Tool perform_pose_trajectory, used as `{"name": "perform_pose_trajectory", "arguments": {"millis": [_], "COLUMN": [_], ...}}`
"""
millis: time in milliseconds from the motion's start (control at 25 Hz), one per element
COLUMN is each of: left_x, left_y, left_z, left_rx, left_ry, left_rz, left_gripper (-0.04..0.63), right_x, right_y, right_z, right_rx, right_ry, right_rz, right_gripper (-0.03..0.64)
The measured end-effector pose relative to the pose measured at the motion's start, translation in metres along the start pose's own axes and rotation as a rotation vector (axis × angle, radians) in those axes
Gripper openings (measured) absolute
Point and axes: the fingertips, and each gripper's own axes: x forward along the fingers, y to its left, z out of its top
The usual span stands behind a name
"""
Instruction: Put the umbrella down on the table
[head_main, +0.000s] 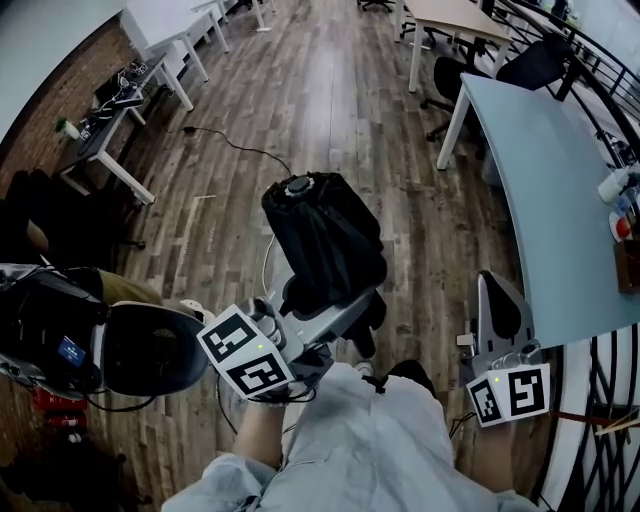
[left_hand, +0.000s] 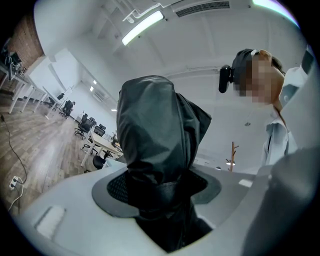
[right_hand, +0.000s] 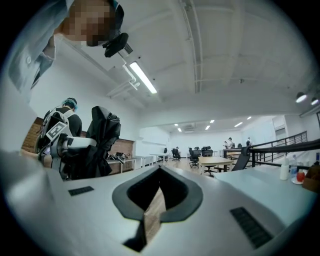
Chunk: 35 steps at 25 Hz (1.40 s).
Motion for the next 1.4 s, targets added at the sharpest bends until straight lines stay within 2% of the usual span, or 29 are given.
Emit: {"name": "perform_pose_trajectory", "arguments": {"millis": [400,760,1120,1400], "left_x": [0.007,0.022,0.124,0.202], "left_y": [0.011,0.032,0.057,0.070], "left_z": [-0.002,-0.008,0.004,0.007], "left_rx": [-0.017,0.000,-0.009,-0.029], "left_ry": [0.006,0.037,0.060,0.076], "left_rz": [-0.041,-0.077,-0.102,-0.162], "left_gripper": [0.259,0.259,0.259,0.259], "right_x": [0.006,0.034,0.070,0.088], "right_y": [-0.007,-0.014,-0.104,-0.172], "right_z": [-0.015,-0.023,-0.019,-0.019], "right_rx": [0.000,-0.018,0.007,0.010], "right_ry": [0.030,0.008,0.024,0.025], "right_rz": [-0.038,-0.053,-0.101,-0.162], "right_gripper": [-0.005,-0.005,-0.005,-0.005]}}
